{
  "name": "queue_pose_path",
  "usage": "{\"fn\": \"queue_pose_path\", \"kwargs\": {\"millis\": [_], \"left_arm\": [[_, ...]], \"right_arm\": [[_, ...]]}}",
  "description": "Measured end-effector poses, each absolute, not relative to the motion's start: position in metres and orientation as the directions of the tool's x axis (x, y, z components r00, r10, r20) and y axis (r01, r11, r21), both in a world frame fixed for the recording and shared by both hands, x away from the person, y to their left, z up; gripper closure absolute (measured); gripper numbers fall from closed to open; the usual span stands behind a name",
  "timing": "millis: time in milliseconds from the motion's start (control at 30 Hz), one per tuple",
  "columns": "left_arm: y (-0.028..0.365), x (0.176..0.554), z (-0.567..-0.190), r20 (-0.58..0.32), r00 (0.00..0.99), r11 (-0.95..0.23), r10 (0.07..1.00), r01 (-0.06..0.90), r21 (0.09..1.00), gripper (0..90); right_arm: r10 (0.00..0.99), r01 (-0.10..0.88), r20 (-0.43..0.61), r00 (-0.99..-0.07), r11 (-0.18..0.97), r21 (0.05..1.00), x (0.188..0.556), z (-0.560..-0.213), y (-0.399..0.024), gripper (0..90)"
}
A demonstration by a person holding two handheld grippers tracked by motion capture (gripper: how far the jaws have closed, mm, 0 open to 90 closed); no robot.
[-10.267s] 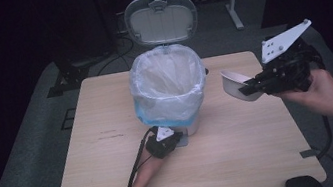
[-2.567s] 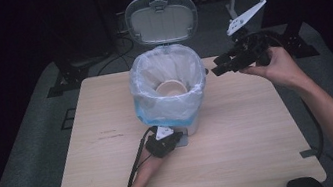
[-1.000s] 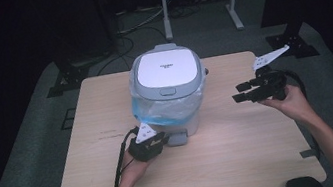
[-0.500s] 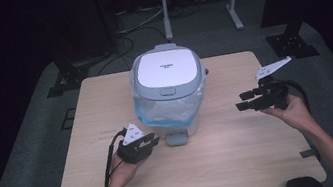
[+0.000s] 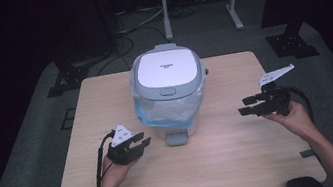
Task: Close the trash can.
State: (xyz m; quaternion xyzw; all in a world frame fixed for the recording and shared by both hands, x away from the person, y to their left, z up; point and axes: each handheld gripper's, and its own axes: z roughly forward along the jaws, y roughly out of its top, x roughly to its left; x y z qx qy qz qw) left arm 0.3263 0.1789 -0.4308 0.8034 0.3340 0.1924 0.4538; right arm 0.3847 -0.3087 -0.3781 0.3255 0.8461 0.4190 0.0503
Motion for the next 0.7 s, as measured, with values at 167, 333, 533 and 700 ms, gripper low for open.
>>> {"fn": "queue_pose_path", "kwargs": {"millis": [167, 333, 533, 700], "left_arm": [[0.189, 0.325, -0.433, 0.000, 0.686, -0.350, 0.728, 0.370, 0.861, 61.9], [0.196, 0.323, -0.434, -0.002, 0.669, -0.335, 0.743, 0.375, 0.864, 59.4], [0.202, 0.321, -0.435, 0.000, 0.658, -0.330, 0.753, 0.378, 0.865, 56.0], [0.206, 0.320, -0.436, -0.010, 0.647, -0.313, 0.763, 0.383, 0.869, 52.9]], "right_arm": [[0.607, 0.518, 0.187, -0.773, 0.431, 0.739, 0.380, -0.386, -0.313, 43.4], [0.617, 0.530, 0.201, -0.761, 0.412, 0.741, 0.376, -0.393, -0.318, 43.3], [0.630, 0.539, 0.207, -0.749, 0.397, 0.743, 0.372, -0.400, -0.323, 43.2], [0.634, 0.540, 0.205, -0.745, 0.395, 0.743, 0.368, -0.406, -0.327, 42.5]]}}
